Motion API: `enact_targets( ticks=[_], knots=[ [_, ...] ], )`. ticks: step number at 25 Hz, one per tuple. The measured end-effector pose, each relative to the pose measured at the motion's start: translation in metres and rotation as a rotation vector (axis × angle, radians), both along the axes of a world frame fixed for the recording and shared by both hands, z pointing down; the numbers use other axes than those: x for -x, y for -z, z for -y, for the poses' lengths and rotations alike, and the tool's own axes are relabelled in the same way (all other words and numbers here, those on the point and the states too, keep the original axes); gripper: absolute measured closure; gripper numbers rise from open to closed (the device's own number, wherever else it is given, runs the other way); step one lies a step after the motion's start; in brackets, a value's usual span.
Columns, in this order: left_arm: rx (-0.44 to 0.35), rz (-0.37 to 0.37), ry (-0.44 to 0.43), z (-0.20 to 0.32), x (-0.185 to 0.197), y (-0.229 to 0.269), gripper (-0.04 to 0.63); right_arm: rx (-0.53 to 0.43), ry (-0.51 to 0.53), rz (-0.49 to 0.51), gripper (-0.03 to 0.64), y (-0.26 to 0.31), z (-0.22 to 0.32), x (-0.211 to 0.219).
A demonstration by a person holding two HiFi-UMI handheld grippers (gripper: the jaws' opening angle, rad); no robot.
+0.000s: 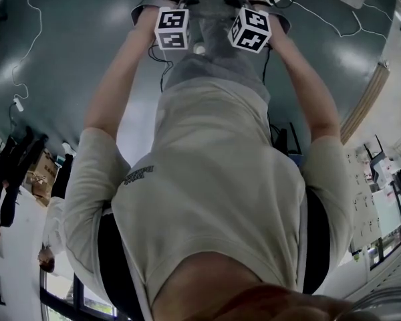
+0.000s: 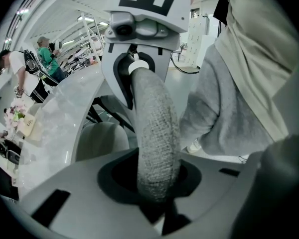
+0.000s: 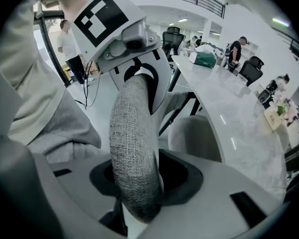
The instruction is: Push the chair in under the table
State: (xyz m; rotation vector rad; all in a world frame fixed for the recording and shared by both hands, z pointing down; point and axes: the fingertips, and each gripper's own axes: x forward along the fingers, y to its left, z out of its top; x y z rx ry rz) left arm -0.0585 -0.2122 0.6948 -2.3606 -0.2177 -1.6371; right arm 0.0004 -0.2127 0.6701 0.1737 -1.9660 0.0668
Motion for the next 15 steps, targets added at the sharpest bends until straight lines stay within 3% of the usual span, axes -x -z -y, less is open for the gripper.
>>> enact_targets(
  ticks=[15],
  knots=[
    [0.015,0.010,-0.020,0.079,0.006,-0.003,0.502,0.018,0.011,0.015,0.468,-0.002,0.080,0.006]
  ],
)
